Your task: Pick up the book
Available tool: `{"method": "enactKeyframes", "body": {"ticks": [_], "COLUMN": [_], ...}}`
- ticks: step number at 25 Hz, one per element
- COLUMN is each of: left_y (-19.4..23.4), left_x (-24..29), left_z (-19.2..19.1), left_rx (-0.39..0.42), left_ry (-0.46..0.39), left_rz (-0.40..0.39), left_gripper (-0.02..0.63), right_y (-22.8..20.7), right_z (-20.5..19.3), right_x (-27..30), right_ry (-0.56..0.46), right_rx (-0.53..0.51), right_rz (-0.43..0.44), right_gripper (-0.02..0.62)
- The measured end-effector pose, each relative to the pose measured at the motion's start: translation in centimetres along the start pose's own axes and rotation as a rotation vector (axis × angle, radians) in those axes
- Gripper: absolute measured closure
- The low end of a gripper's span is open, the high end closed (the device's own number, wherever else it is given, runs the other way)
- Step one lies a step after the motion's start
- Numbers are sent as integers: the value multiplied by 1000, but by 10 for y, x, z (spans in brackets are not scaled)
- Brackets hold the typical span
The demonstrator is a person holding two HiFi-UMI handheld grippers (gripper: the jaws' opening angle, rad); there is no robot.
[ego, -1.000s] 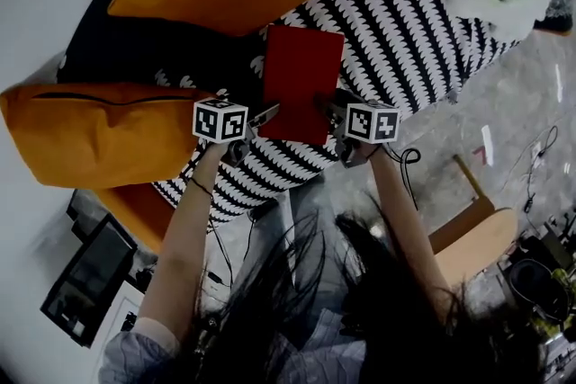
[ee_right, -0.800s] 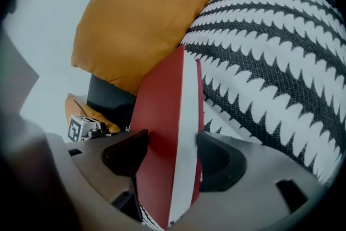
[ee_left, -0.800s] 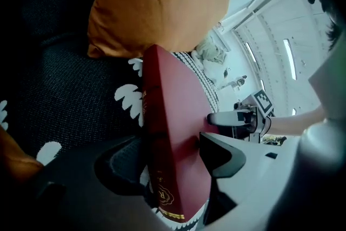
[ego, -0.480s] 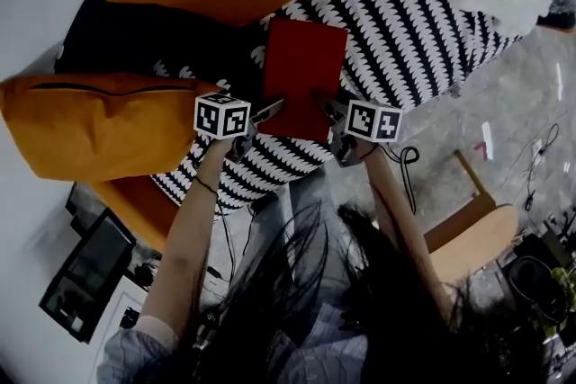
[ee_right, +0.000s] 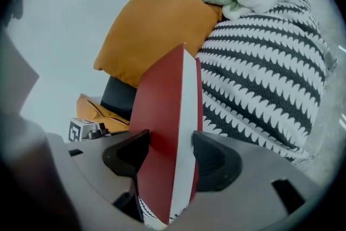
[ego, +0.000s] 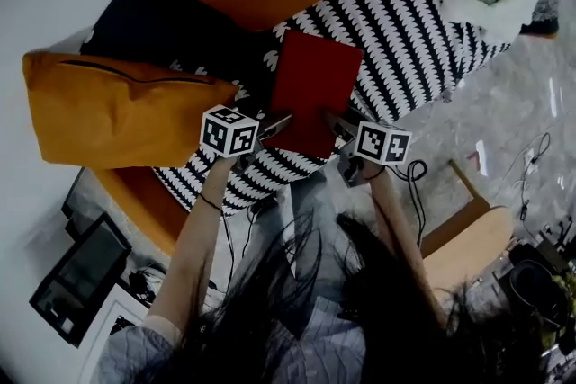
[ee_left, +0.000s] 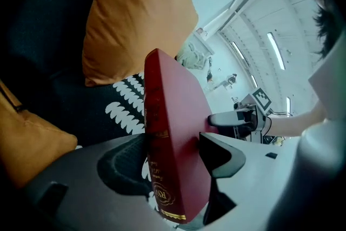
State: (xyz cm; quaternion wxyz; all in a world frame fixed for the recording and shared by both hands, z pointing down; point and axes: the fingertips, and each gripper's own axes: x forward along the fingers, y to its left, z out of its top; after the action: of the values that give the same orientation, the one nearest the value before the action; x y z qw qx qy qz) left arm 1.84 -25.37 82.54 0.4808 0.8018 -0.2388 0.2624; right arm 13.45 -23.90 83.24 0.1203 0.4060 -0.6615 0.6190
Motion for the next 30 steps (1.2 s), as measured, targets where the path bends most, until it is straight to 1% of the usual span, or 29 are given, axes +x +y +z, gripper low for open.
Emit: {"method": "enactKeyframes", "body": {"ticks": [4, 9, 15, 22, 26, 30], "left_y": [-20, -43, -73, -106, -127, -147], "left_x": [-29, -68, -123, -183, -222, -259], "left_z": [2, 3, -6, 0, -1, -11], "left_rx": [4, -17, -50, -78, -64, -40], "left_ry": [-53, -115, -173, -286, -326, -346], "left_rz": [-2, -5, 1, 2, 10, 14], "left_gripper": [298, 298, 298, 298, 298, 298], "right_y": [28, 70, 121, 183, 223, 256], "right_z": [-3, -6, -25, -26, -34, -53], "right_x": [-21, -45, -75, -109, -130, -150], "right_ry": [-24, -61, -72, -122, -146, -169], "right_rx": [-57, -113, -134, -214, -269, -302], "right_rz": [-13, -13, -22, -1, 22, 37], "right_gripper": [324, 325, 330, 333, 334, 336]}}
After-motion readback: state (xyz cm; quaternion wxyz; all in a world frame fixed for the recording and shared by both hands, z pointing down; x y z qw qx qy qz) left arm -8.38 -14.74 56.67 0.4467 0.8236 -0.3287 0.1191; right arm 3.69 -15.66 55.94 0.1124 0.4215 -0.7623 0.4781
